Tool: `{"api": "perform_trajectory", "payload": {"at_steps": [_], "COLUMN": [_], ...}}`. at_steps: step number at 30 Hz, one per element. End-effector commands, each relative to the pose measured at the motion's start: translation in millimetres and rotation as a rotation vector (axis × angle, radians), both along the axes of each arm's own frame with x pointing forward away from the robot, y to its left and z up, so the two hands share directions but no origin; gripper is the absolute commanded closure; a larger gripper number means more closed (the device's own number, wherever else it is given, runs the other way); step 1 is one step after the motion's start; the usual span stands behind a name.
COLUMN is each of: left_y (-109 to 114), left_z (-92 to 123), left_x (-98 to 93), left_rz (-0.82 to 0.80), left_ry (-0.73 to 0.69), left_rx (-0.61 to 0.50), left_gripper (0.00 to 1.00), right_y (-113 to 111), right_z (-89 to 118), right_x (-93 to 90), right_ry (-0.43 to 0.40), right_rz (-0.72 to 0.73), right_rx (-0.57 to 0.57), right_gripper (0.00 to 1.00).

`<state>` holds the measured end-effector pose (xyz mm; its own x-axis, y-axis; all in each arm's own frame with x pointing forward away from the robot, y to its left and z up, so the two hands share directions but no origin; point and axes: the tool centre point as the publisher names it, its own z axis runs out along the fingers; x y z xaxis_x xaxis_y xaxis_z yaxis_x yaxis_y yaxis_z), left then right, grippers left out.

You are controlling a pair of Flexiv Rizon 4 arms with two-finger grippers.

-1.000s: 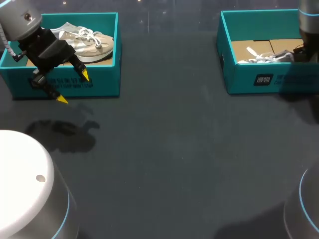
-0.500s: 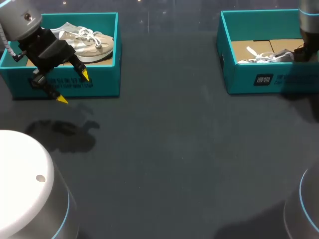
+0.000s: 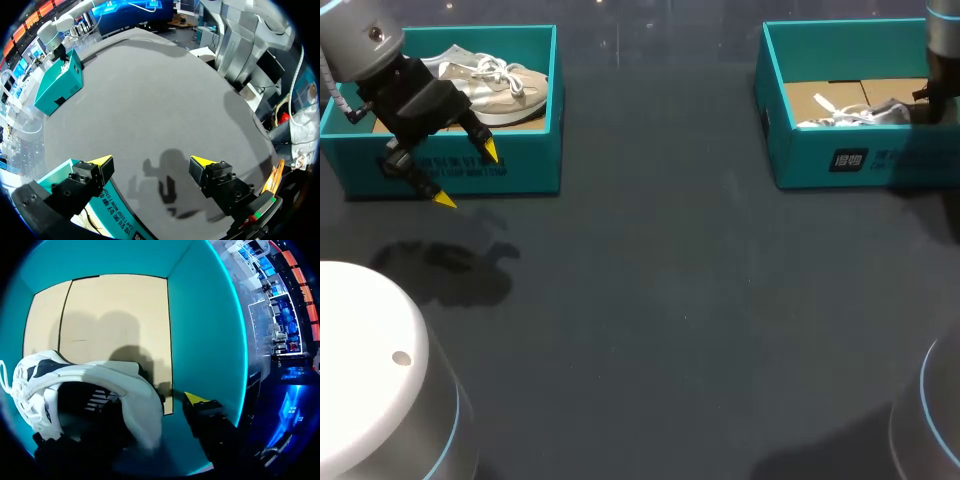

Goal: Take the shoe out of the shoebox, open the shoe tongue, remove and reinsert the insole, then place the shoe into the shoebox

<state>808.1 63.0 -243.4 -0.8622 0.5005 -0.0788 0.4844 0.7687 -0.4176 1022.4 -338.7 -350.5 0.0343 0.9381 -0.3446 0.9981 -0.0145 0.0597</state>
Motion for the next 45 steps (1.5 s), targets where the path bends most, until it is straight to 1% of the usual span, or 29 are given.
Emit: {"api": "perform_trajectory", "payload": {"at_steps": [1,3,4,9,13,19,27,34,40,45], "left_y": [1,1,1,1,1,1,1,1,1,1], "left_z": [0,0,0,0,0,0,0,0,0,0], "left_x": [-0.9,-0.9,-0.9,-0.9,-0.9,-0.9,-0.9,-0.9,-0.9,-0.9], "left_rz": [-0.001,-0.001,-0.001,-0.001,-0.001,-0.001,-0.001,-0.001,-0.001,-0.001], "left_ry": [-0.002,-0.002,-0.002,-0.002,-0.002,-0.002,-0.002,-0.002,-0.002,-0.002], "left_rx": [0.002,0.002,0.002,0.002,0.002,0.002,0.002,0.002,0.002,0.002], "left_gripper": [0.00,0.00,0.00,0.00,0.00,0.00,0.00,0.00,0.00,0.00], "right_y": [6,10,12,20,28,43,66,85,95,95], "right_z": [18,27,33,58,80,110,144,159,168,168], "right_x": [-5.5,-6.1,-7.1,-11.8,-20.3,-38.6,-64.9,-84.2,-96.2,-96.2], "right_ry": [-0.010,-0.010,-0.014,-0.032,-0.042,-0.047,-0.060,-0.051,-0.049,-0.049], "right_rz": [0.001,-0.004,-0.006,-0.013,-0.013,-0.011,0.003,0.015,0.013,0.013], "right_rx": [0.002,0.006,0.009,0.021,0.044,0.083,0.127,0.151,0.176,0.176], "right_gripper": [0.15,0.02,0.00,0.00,0.00,0.00,0.00,0.00,0.00,0.00]}}
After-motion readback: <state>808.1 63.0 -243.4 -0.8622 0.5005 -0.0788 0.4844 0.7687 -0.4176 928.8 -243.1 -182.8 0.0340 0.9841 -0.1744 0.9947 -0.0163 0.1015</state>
